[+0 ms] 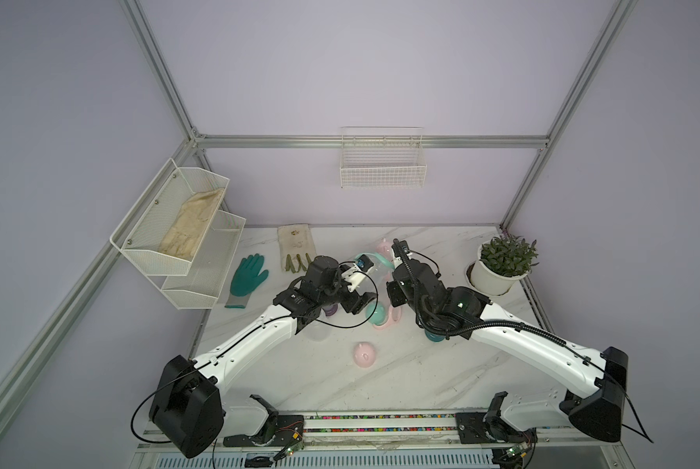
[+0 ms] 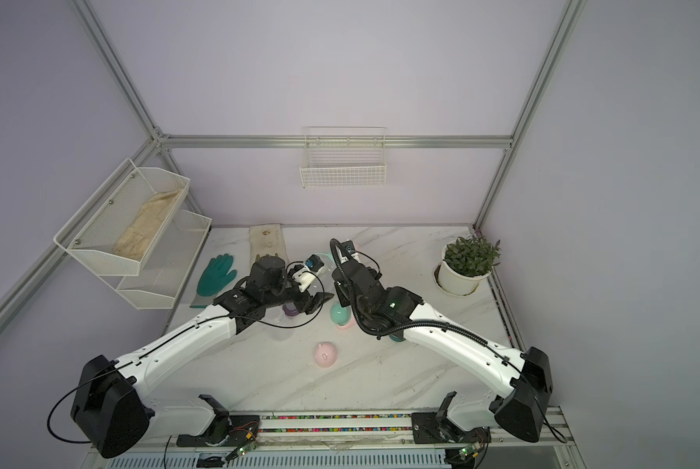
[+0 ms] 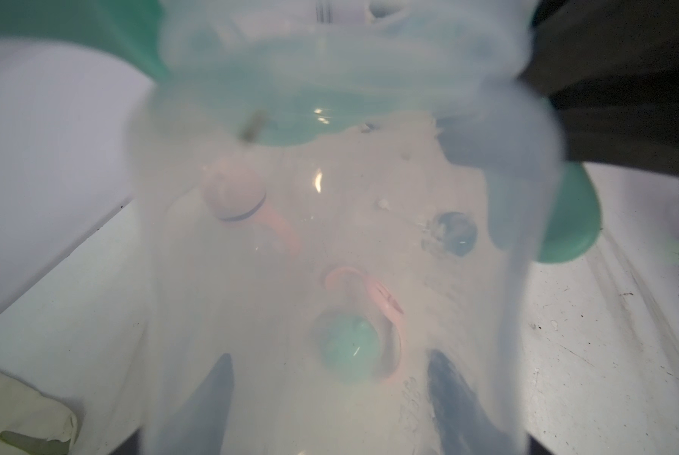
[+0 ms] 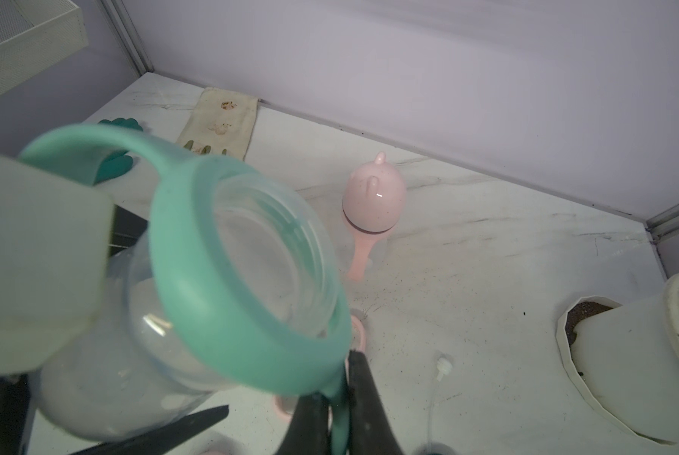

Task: Assemble the baby bottles
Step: Put on the handle of the baby bottle, then pick up the nipple from the center of the board.

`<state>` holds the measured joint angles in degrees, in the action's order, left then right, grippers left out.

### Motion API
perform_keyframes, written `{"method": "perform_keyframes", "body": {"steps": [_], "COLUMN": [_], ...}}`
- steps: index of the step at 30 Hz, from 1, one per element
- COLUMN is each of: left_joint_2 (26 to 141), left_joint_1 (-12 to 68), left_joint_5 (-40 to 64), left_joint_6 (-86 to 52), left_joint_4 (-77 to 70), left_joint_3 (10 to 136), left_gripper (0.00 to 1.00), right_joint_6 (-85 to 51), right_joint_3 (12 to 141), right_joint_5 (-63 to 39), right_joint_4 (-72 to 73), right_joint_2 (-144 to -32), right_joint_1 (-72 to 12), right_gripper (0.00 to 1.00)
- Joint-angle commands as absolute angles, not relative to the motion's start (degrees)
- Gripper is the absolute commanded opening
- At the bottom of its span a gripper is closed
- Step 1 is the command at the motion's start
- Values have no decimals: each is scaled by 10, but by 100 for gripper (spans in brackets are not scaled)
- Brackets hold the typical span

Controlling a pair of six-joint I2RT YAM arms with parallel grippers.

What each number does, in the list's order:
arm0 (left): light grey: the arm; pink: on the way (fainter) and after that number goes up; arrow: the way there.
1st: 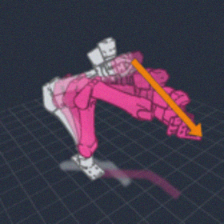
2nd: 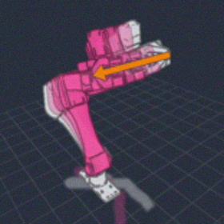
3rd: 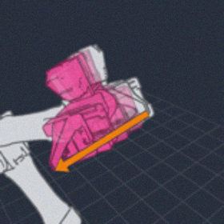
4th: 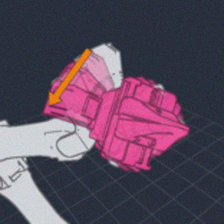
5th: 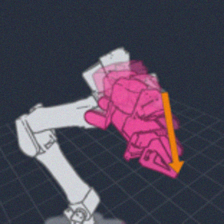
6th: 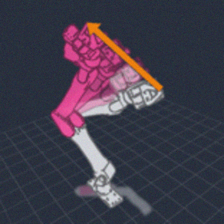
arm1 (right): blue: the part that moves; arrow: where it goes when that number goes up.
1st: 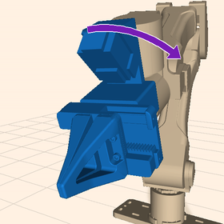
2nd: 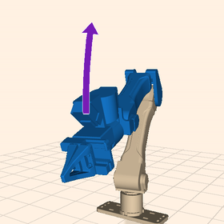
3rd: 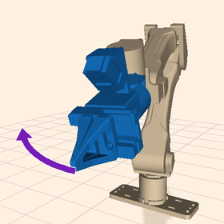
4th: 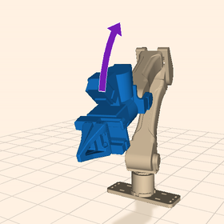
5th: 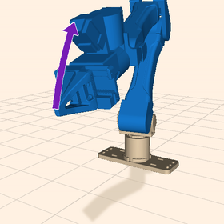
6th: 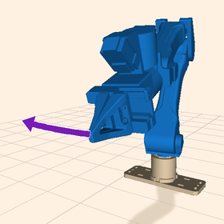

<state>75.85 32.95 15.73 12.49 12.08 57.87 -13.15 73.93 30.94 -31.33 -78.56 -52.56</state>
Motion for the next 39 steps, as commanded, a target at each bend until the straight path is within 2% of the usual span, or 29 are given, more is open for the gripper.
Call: {"method": "perform_keyframes", "body": {"steps": [1,8,14,16,18,20,24,26,29,36,39], "left_joint_2": [754,736,738,740,738,735,734,730,720,683,666], "left_joint_1": [320,320,320,320,320,320,320,319,317,310,310], "left_joint_5": [150,191,171,164,154,146,84,60,34,37,55], "left_joint_6": [89,69,66,81,90,99,99,105,114,124,131], "left_joint_4": [56,25,-26,-37,-70,-100,-131,-146,-162,-153,-123], "left_joint_3": [636,632,614,606,585,566,550,540,524,498,498], "left_gripper": [0,0,0,0,0,0,0,0,0,0,0], "right_joint_6": [-102,-88,-71,-69,-69,-77,-107,-129,-167,-235,-256], "right_joint_3": [739,736,733,737,738,743,744,740,725,646,609], "right_joint_5": [212,222,226,227,225,220,211,214,212,103,80], "right_joint_4": [-313,-311,-320,-325,-331,-342,-370,-388,-414,-447,-444], "right_joint_2": [-808,-828,-823,-809,-791,-773,-729,-715,-703,-709,-741], "right_joint_1": [-556,-560,-563,-563,-563,-563,-561,-552,-516,-346,-307], "right_gripper": [0,0,0,27,43,55,72,77,79,82,86]}}
